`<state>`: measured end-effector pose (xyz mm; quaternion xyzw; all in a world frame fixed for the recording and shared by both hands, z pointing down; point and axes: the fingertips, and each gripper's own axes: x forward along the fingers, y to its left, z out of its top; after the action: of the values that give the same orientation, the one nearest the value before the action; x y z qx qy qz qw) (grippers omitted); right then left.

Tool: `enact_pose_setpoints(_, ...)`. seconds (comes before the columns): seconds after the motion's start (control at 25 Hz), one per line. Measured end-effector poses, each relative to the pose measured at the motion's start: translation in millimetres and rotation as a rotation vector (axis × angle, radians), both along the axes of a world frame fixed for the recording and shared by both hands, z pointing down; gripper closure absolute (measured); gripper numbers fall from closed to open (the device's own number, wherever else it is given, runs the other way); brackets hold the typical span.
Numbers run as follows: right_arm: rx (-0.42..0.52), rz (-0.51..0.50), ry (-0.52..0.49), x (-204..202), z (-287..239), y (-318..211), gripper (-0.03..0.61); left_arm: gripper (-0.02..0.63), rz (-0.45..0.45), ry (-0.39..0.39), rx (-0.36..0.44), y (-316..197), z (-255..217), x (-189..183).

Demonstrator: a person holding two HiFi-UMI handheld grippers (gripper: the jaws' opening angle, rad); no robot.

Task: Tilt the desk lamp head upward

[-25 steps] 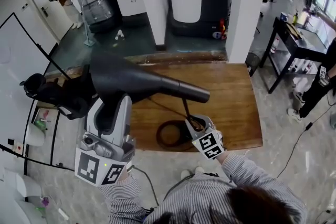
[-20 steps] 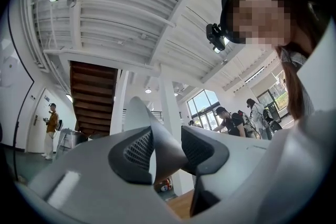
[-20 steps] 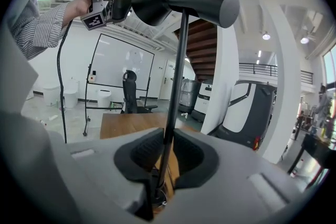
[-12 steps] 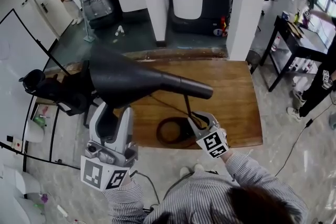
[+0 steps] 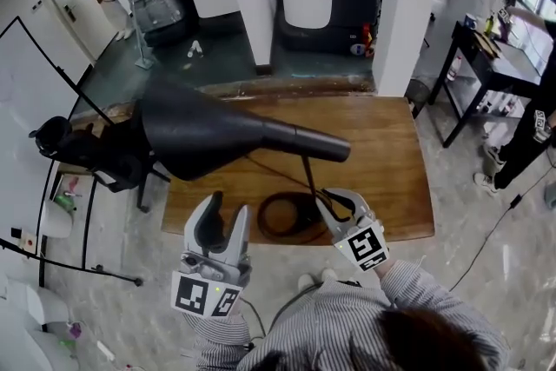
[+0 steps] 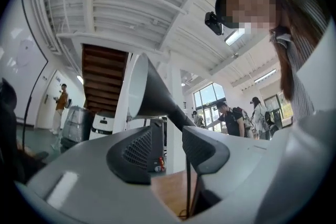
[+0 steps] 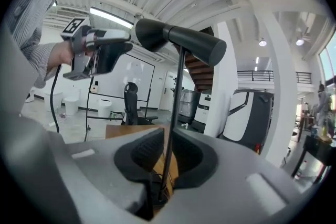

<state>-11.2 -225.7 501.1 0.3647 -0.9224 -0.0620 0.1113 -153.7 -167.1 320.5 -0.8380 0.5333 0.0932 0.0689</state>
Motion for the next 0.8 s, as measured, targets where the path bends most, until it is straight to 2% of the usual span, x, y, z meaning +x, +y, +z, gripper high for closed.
enact_pose_setpoints(0.12, -0.025, -0.026, -0.043, -3.4, -13.7, 11.0, 0.537, 0.486, 0.053, 0.079, -0.08, -9.4, 35.2, 23.7)
enact_pose_setpoints(0.36, -0.023, -0.001, -0.093, 0.1, -34.4, 20.6, 0.543, 0.549, 0.158, 0.096, -0.234, -23.0, 97.5, 72.7)
enact_pose_setpoints(0.56, -0.039, 0.013, -0.12, 5.8, -35.8, 24.0, 0.575, 0.572, 0.229, 0.14, -0.327, -29.4, 127.3, 90.8)
enact_pose_setpoints(0.64, -0.035, 0.01, -0.129, 5.4, -38.2, 27.0, 0.575, 0.601, 0.25, 0.157, -0.357, -29.9, 135.0, 94.0)
enact_pose_setpoints(0.8, -0.047, -0.008, -0.141, 0.8, -39.6, 29.5, 0.575, 0.607, 0.233, 0.118, -0.385, -32.4, 145.9, 97.7)
